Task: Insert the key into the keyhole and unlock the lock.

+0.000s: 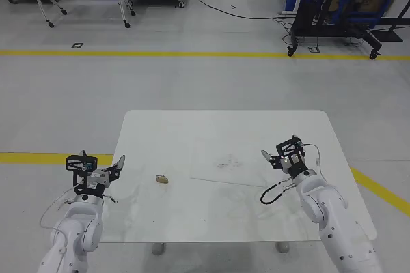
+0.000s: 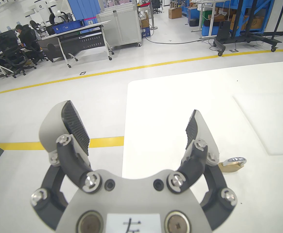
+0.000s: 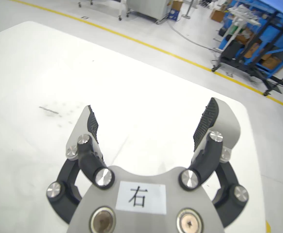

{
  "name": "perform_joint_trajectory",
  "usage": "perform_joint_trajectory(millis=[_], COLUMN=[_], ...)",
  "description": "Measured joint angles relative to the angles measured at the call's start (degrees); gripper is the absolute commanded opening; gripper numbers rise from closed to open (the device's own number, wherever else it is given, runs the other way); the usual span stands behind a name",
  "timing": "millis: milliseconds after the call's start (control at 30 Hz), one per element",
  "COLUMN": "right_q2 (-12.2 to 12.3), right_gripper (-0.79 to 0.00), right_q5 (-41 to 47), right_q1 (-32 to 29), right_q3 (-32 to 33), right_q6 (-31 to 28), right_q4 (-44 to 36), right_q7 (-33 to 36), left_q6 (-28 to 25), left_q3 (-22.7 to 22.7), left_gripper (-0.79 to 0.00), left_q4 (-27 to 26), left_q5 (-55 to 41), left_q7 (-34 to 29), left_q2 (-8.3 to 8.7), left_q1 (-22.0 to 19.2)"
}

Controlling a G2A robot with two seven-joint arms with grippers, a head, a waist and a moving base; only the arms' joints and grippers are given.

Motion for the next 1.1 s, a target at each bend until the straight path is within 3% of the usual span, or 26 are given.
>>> perform_joint_trajectory(millis=[400,467,600,667,700,733,767,800,900,1100], right_q2=[-0.05,0.02,0.28,0.29,0.26,0.20,0.15,0.09,-0.30,-2.83], right_gripper=[0.000,0.000,0.000,0.000,-0.052,-0.182,-0.360,-0.422,-0.376,-0.422], right_q5=[-0.18,-1.43,-8.92,-13.18,-16.38,-18.78,-21.00,-23.41,-27.03,-24.26], right_q1=[2.19,5.01,13.08,16.19,18.11,19.42,20.62,22.11,25.83,34.05], right_q3=[-1.90,-4.41,-9.77,-11.97,-13.54,-14.79,-16.04,-17.53,-20.76,-26.78], right_q6=[-2.15,-7.29,-26.01,-30.97,-32.78,-33.49,-34.12,-35.05,-37.33,-41.04], right_q4=[1.63,3.72,11.11,13.90,15.50,16.57,17.60,19.19,23.60,34.33], right_q7=[0.94,0.17,-6.09,-9.10,-10.92,-12.40,-14.14,-16.62,-20.31,-18.24], left_q6=[0.00,0.00,0.00,0.00,0.00,0.00,0.00,0.00,0.00,0.00], left_q3=[0.00,0.00,0.00,0.00,0.00,0.00,0.00,0.00,0.00,0.00], left_gripper=[0.000,0.000,0.000,0.000,0.000,0.000,0.000,0.000,0.000,0.000], left_q4=[0.00,0.00,0.00,0.00,0.00,0.00,0.00,0.00,0.00,0.00], left_q5=[0.00,0.00,0.00,0.00,0.00,0.00,0.00,0.00,0.00,0.00], left_q7=[0.00,0.00,0.00,0.00,0.00,0.00,0.00,0.00,0.00,0.00], left_q2=[0.00,0.00,0.00,0.00,0.00,0.00,0.00,0.00,0.00,0.00], left_q1=[0.00,0.00,0.00,0.00,0.00,0.00,0.00,0.00,0.00,0.00])
